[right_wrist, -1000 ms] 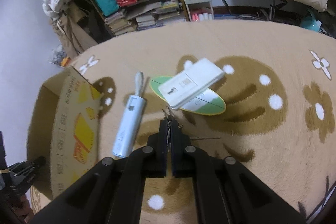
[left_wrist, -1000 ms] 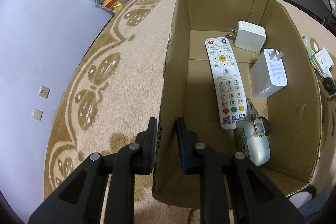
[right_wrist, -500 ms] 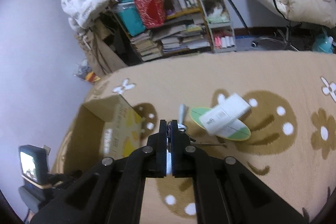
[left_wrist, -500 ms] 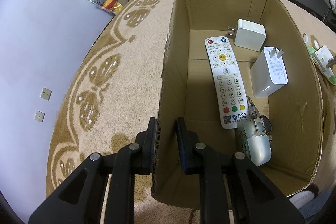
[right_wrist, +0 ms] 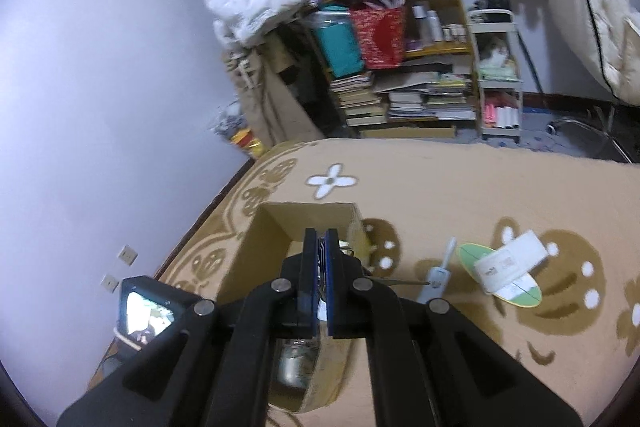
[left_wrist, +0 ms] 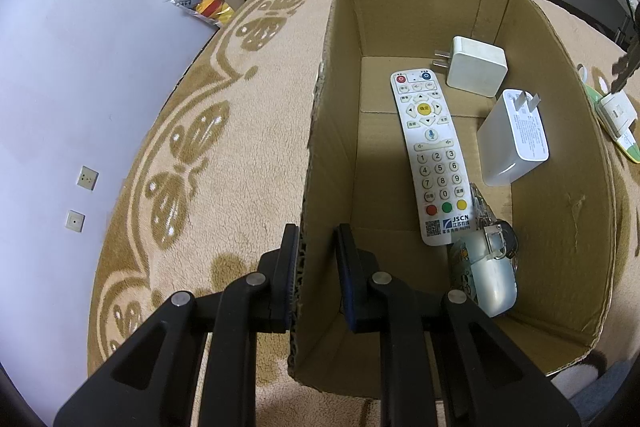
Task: Organize rigid objects
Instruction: 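Lift the keys with the right gripper and carry them over the box, then open the right gripper to drop the keys into the box, then move the right gripper back to the light-blue power bank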
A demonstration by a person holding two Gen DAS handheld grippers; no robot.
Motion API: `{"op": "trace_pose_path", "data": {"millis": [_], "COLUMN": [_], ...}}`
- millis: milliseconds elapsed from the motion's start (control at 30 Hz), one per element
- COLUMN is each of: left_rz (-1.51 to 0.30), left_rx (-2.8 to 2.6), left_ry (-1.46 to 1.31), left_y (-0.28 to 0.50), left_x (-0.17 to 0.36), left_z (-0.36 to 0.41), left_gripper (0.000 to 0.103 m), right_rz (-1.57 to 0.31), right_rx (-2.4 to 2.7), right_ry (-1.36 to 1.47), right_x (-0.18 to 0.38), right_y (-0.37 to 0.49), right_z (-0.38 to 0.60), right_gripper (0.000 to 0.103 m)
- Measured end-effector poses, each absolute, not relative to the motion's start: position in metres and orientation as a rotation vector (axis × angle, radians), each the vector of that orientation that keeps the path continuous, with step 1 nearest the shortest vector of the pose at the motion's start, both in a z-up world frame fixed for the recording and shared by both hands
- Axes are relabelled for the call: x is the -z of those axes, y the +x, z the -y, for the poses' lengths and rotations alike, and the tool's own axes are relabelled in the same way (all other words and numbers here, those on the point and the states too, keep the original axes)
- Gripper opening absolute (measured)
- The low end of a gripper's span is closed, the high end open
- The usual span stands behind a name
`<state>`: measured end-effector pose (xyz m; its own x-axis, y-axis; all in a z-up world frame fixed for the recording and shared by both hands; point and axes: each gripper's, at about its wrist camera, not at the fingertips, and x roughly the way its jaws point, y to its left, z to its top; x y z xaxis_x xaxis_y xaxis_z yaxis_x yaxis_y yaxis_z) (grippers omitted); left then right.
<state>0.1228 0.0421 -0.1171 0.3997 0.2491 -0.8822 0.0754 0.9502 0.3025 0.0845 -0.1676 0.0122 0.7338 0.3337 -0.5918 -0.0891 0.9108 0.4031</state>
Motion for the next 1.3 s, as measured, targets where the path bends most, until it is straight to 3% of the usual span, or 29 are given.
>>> {"op": "trace_pose_path", "data": {"millis": [867, 1033, 1100, 1167, 1300], "left_rz": [-1.165, -1.168, -1.168, -1.167, -1.167], "left_rx": [-0.108, -0.106, -0.106, -0.106, -0.106], "left_ry": [0.313, 0.312, 0.312, 0.312, 0.312], "left_y": [0.123, 0.124, 0.124, 0.124, 0.124], "left_x": [0.119, 0.120, 0.120, 0.120, 0.120], "left_z": [-0.044, -0.044, -0.044, -0.045, -0.045], "left_gripper": [0.019, 0.019, 0.019, 0.019, 0.019], "right_rz": [-0.887, -0.864, -0.859, -0.838, -0.847], "right_rx": [-0.362, -0.248, -0.218, -0.169, -0.071], "right_ry": [0.334, 0.311, 0.328, 0.356, 0.342], "right_x": [0.040, 0.034, 0.035, 0.036, 0.048], "right_y": [0.086, 0.091, 0.092, 0.092, 0.099], "right_z": [0.112, 0.129, 0.139, 0.153, 0.170], "right_gripper": [0.005, 0.025, 0.056, 0.077, 0.082]}}
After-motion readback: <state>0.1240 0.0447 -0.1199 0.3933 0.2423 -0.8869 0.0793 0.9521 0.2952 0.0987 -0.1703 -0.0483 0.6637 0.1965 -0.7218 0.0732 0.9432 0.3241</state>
